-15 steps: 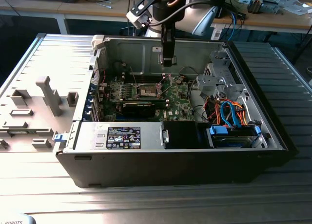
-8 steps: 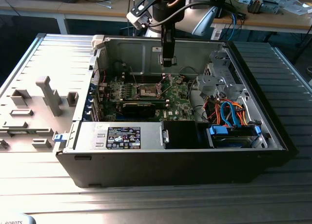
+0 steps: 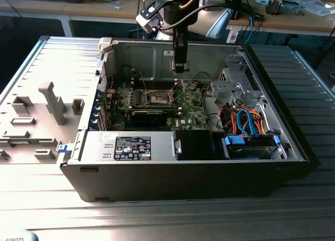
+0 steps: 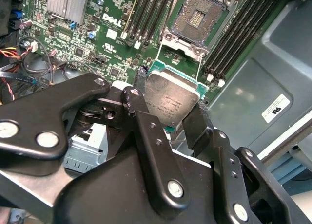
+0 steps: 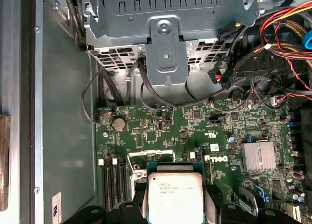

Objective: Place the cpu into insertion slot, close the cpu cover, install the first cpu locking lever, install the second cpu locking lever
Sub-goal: 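Place the cpu into insertion slot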

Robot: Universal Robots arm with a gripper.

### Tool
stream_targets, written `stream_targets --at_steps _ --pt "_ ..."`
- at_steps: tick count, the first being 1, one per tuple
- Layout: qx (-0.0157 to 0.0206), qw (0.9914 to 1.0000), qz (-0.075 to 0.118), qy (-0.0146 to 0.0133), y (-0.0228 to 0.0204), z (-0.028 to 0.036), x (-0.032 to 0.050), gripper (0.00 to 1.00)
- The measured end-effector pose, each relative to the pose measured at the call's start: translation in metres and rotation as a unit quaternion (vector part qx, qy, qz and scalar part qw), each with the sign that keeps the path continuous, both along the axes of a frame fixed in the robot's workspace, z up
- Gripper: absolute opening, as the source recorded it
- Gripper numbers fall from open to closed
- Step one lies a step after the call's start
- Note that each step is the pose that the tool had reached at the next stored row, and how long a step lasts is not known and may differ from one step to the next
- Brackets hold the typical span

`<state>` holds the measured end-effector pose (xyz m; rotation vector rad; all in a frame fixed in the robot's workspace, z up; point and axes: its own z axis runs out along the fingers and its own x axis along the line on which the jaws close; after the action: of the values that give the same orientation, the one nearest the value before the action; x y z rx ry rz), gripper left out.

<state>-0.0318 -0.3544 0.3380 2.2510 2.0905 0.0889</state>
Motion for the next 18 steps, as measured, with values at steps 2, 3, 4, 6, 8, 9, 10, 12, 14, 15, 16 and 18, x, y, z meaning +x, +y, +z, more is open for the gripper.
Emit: stream_targets --at_steps 2,3,4,6,8,9,10,12,14,15,16,18 --pt "0.0 1.0 0.0 0.0 0.0 -0.0008 0.0 0.55" --pt "0.0 1.0 0.0 0.0 0.0 -0.001 0.0 0.55" --pt "0.0 1.0 0.0 0.0 0.0 -0.0014 0.0 0.55" --pt "0.0 1.0 0.0 0.0 0.0 -0.0019 0.0 0.55" --pt "0.0 1.0 0.0 0.0 0.0 -0.0026 0.0 0.55" --pt "0.0 1.0 0.0 0.0 0.0 -0.0029 0.0 0.55" --pt "0.0 1.0 0.0 0.0 0.0 -0.0031 0.0 0.55" --pt "0.0 1.0 0.0 0.0 0.0 -0.0038 0.0 0.55" --pt "0.0 1.0 0.0 0.0 0.0 -0.0049 0.0 0.55" --pt "0.0 1.0 0.0 0.0 0.0 -0.0055 0.0 0.55" --pt "0.0 1.0 0.0 0.0 0.0 -0.0059 0.0 0.55" --pt "0.0 1.0 0.0 0.0 0.0 -0.0067 0.0 0.55"
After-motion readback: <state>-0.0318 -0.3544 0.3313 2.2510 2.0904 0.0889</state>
